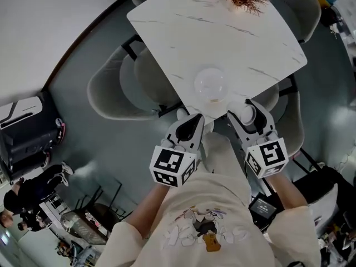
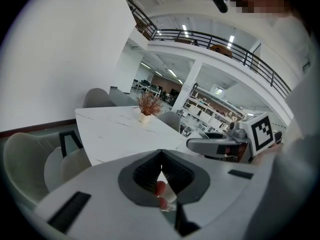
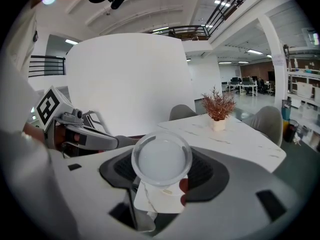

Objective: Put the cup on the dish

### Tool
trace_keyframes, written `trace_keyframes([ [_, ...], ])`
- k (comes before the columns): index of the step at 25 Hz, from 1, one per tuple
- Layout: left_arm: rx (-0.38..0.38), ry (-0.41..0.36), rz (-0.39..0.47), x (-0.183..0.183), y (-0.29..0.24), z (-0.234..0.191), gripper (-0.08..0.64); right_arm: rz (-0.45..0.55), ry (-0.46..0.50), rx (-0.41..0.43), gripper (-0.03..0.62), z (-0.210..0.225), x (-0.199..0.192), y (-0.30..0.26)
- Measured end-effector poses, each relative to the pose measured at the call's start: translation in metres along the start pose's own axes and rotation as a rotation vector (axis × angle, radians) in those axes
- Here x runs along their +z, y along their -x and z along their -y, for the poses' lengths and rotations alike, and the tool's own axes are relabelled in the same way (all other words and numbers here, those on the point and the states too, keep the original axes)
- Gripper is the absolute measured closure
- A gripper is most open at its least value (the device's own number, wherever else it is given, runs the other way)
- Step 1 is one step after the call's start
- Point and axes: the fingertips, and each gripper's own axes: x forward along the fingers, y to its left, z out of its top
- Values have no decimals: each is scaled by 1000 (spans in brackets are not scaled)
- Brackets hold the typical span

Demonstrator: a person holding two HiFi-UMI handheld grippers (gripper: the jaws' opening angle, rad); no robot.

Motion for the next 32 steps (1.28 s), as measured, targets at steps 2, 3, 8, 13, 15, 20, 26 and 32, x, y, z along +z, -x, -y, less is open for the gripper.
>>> trace_keyframes([
  [2,2,-10,2,-2,-8,-6,557,7,17,0,328,3,-1,-10],
  [3,1,-7,-1,-5,-11,-8,557,5,26,-1,328,3,-3,-13],
  [8,-5,-8,-20,-23,-22,-12,557,-16,41,11,328,-3,-21,-29],
  [13,2,-42,-16,-29,-34,-27,557,-20,75,12,328,-6,-28,-44],
  [15,3,-46,-14,-31,-38,-33,557,-30,85,4,328,-4,-34,-51],
  [20,6,-70,-18,-38,-51,-46,557,-45,88,-21,328,8,-49,-67],
  [26,2,-84,-37,-54,-65,-59,557,-55,84,-38,328,15,-65,-81],
  [32,0,-92,-42,-61,-81,-70,557,-66,107,-56,328,21,-76,-96],
])
